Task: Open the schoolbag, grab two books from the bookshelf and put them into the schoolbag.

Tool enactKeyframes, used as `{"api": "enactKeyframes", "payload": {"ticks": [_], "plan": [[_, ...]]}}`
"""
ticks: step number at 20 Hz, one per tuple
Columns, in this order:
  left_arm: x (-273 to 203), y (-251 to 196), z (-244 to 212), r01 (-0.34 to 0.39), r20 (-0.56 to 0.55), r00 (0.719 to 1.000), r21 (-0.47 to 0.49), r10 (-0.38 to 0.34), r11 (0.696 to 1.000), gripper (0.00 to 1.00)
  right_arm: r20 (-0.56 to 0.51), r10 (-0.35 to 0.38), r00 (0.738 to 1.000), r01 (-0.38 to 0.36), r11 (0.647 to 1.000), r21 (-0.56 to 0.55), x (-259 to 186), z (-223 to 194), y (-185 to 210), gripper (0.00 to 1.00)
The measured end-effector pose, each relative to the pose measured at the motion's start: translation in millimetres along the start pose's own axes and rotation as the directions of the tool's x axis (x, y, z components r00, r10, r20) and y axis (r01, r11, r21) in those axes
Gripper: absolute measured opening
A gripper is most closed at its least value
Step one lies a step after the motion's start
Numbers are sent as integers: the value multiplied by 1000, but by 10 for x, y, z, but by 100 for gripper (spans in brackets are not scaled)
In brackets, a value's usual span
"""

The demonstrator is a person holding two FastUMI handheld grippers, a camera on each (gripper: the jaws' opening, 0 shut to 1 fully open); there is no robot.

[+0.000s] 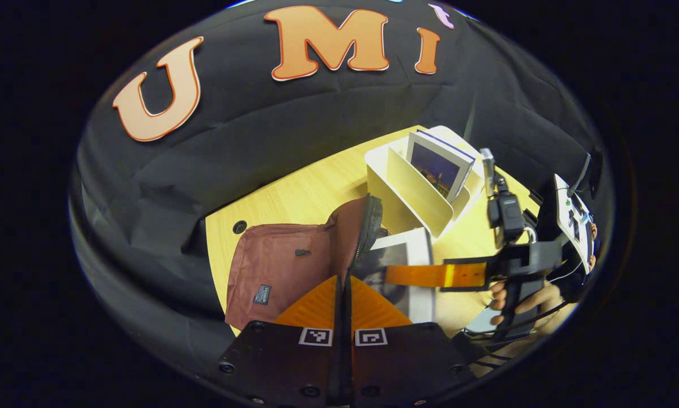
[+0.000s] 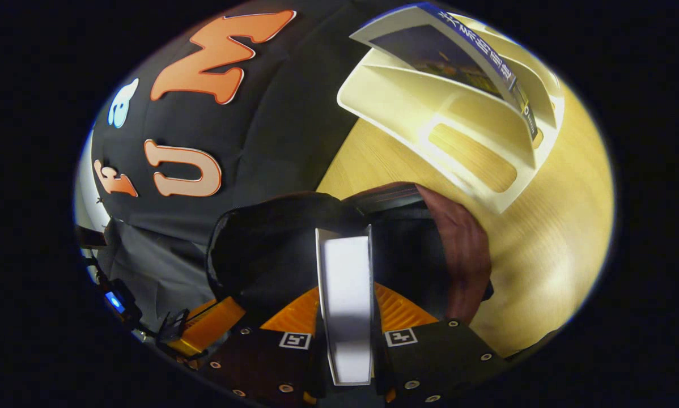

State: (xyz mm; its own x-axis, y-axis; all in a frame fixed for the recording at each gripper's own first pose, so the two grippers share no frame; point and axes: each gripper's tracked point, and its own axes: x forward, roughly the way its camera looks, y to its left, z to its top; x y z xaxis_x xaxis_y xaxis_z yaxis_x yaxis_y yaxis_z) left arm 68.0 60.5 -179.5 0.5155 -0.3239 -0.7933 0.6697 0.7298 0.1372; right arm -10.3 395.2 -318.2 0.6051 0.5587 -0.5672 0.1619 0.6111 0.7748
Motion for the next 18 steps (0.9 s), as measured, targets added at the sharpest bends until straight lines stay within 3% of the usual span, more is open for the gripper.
{"api": "enactKeyframes", "payload": {"ticks": [5, 8, 10, 11, 12, 14, 17, 18], "plan": [[-40, -146, -11, 34, 11, 999, 26, -34, 999, 1, 6, -34, 999, 34, 999, -40, 332, -112, 18, 33], [-57, -156, -30, 37, 19, 999, 20, -38, 999, 1, 3, -47, 999, 47, 999, -9, 484, -87, 37, 33], [-43, -122, -51, 36, 12, 999, -4, -36, 999, 1, -5, -93, 996, 93, 996, 5, 513, -52, -27, 33], [-41, -99, -65, 38, 7, 999, -26, -38, 999, 1, -13, -115, 993, 115, 993, 13, 508, -58, -67, 46], [-35, -65, -69, 34, 5, 999, -44, -34, 998, 1, -25, -144, 989, 144, 989, 16, 486, -73, -105, 36], [-17, -11, -108, 25, -3, 1000, -64, -26, 998, 1, -59, -244, 968, 242, 970, -33, 428, -128, -282, 44], [-5, -40, -125, 44, -4, 999, -94, -44, 995, 1, -94, -283, 955, 279, 959, -51, 339, -171, -323, 96], [-6, -48, -128, 49, -2, 999, -104, -49, 993, 1, -106, -290, 951, 286, 957, -49, 307, -182, -315, 98]]}}
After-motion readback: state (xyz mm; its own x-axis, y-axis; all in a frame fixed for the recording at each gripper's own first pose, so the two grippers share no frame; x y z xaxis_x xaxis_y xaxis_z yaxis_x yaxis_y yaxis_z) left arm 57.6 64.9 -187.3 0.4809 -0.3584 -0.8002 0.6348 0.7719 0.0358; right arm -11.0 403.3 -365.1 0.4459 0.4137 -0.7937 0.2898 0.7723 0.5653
